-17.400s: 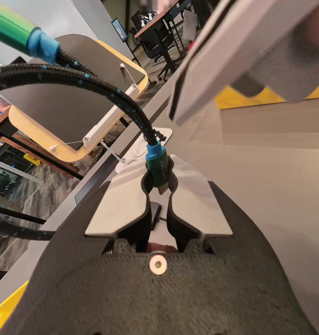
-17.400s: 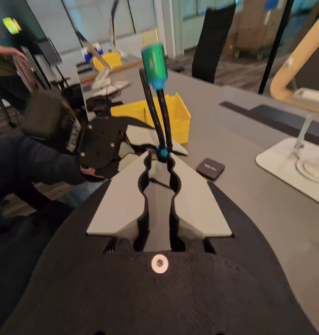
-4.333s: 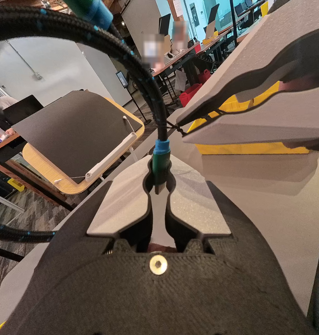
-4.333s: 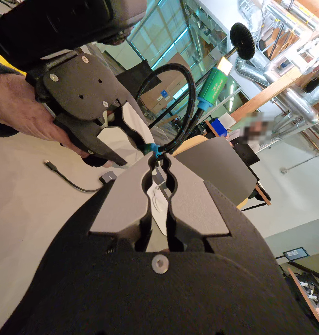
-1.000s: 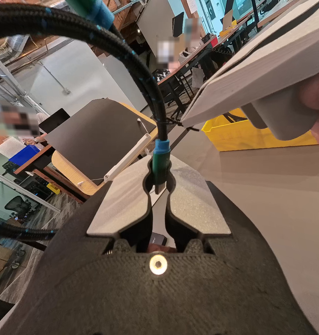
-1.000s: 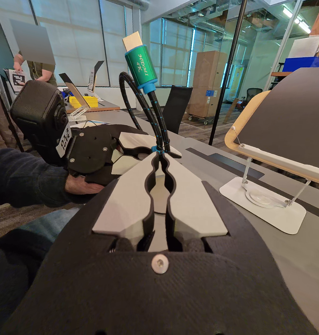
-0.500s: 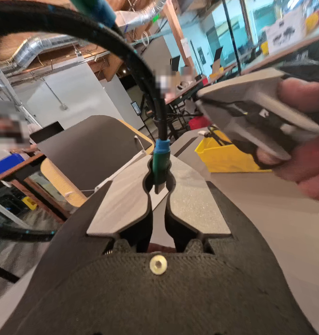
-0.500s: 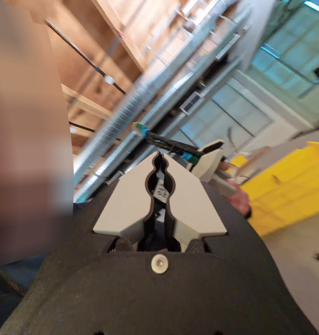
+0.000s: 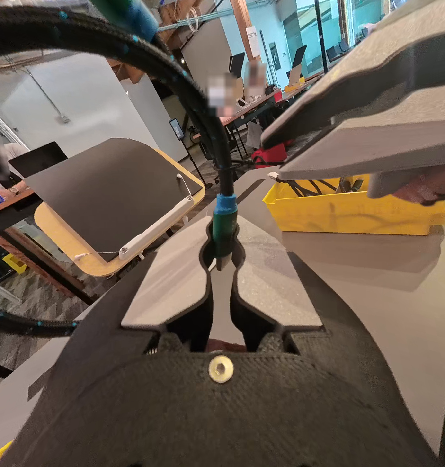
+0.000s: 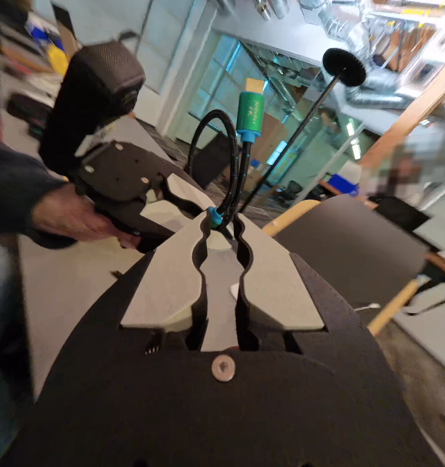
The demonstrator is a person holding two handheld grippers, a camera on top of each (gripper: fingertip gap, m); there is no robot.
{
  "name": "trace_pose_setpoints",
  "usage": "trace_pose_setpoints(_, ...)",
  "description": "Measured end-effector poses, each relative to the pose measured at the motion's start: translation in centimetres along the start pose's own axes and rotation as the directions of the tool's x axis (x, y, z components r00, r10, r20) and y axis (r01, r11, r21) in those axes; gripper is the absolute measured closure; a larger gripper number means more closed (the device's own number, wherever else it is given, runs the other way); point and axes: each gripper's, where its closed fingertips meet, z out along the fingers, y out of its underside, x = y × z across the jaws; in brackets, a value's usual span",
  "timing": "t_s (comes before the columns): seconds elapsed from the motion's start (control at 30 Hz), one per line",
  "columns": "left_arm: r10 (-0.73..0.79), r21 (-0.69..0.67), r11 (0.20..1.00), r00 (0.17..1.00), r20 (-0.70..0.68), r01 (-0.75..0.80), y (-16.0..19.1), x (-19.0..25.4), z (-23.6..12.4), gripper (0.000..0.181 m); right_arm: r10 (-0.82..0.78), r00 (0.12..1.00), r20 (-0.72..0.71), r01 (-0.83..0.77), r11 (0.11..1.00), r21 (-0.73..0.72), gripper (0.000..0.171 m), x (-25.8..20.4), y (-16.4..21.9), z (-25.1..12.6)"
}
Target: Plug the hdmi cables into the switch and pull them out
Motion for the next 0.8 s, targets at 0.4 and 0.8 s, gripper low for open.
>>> trace_pose_setpoints(0.4,0.010,-0.012,1.000,1.000,-0.003,-0.010,0.18,0.33,0.10,0.173,-0.167,0.986,-0.012,0.167,0.984,-0.055,0.164,0.06,0.30,0.30)
trace_pose_setpoints(0.8,0.065,0.019,0.998,0.998,0.009,-0.065,-0.05,0.34,-0.02,0.172,0.276,0.949,0.151,-0.277,0.961,-0.013,0.171,0.33,0.93,-0.05)
